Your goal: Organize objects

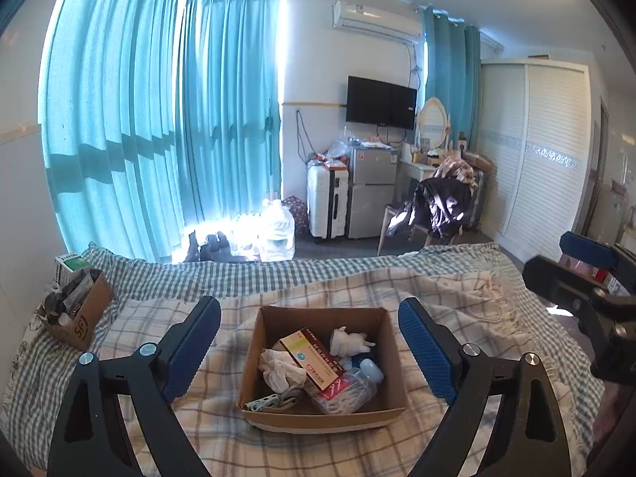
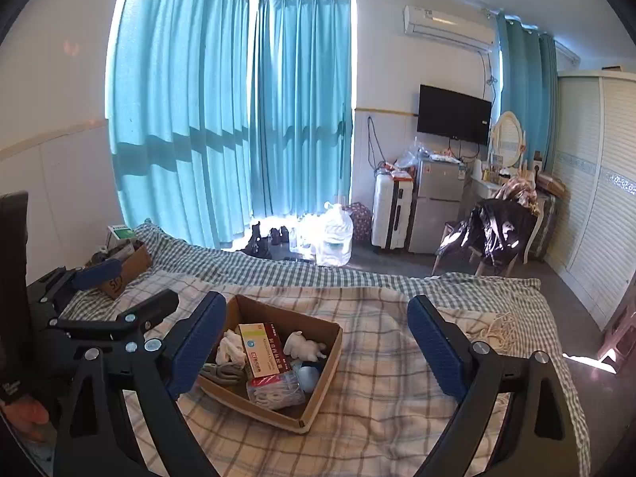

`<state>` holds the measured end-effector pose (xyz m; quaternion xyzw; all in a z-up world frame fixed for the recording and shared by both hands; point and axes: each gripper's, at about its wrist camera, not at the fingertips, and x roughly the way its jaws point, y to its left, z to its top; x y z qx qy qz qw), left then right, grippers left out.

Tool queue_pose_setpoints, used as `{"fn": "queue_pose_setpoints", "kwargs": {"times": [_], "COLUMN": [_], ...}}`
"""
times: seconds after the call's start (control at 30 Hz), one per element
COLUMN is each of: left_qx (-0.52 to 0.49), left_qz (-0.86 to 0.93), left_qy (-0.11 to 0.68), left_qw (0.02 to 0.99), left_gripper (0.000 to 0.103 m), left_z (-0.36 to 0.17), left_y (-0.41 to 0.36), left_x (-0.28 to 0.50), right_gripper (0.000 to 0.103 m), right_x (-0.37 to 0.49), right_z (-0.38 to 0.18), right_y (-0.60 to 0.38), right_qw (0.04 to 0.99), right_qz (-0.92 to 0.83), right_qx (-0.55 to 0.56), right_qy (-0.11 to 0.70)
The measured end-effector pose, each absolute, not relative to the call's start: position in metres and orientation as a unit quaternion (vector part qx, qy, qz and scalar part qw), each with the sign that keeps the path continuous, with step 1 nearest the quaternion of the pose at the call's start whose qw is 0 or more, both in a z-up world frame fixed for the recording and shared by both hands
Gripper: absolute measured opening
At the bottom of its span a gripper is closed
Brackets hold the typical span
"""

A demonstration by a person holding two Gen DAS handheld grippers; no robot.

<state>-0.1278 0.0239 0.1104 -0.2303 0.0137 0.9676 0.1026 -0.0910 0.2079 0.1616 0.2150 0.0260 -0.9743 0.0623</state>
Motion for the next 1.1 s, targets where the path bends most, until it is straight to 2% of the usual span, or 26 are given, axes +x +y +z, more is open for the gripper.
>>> {"fn": "queue_pose_setpoints", "kwargs": {"times": [0.1,0.13,0.17,0.3,0.47,0.73,0.87,1.1], "left_qx": [-0.208,-0.198,-0.186,-0.157,-0.154,-0.16,-0.149,-0.168], "left_qz": [0.972,0.975,0.978,0.984,0.986,0.986,0.989,0.985], "left_qy": [0.011,0.008,0.005,0.001,0.011,-0.002,0.017,-0.011], "left_qw": [0.104,0.101,0.097,0.086,0.067,0.039,0.014,0.024], "left_gripper": [0.094,0.1,0.103,0.103,0.103,0.103,0.103,0.103], "left_z": [0.117,0.117,0.117,0.105,0.075,0.022,0.003,-0.003], "left_y": [0.019,0.017,0.014,0.007,0.006,0.003,0.002,-0.005], "left_x": [-0.111,-0.105,-0.098,-0.083,-0.076,-0.059,-0.047,-0.048], "right_gripper": [0.099,0.103,0.103,0.103,0.103,0.103,0.103,0.103], "right_x": [-0.069,-0.064,-0.059,-0.049,-0.048,-0.048,-0.054,-0.061], "right_z": [0.167,0.167,0.166,0.146,0.108,0.057,0.021,0.013], "right_y": [0.204,0.201,0.2,0.206,0.213,0.206,0.202,0.204], "right_qw": [0.063,0.062,0.06,0.04,0.04,0.006,0.004,0.008], "right_qz": [-0.976,-0.977,-0.978,-0.981,-0.986,-0.991,-0.986,-0.984], "right_qx": [0.204,0.2,0.194,0.183,0.163,0.134,0.16,0.175], "right_qy": [0.036,0.038,0.041,0.043,0.014,0.03,0.037,0.026]}}
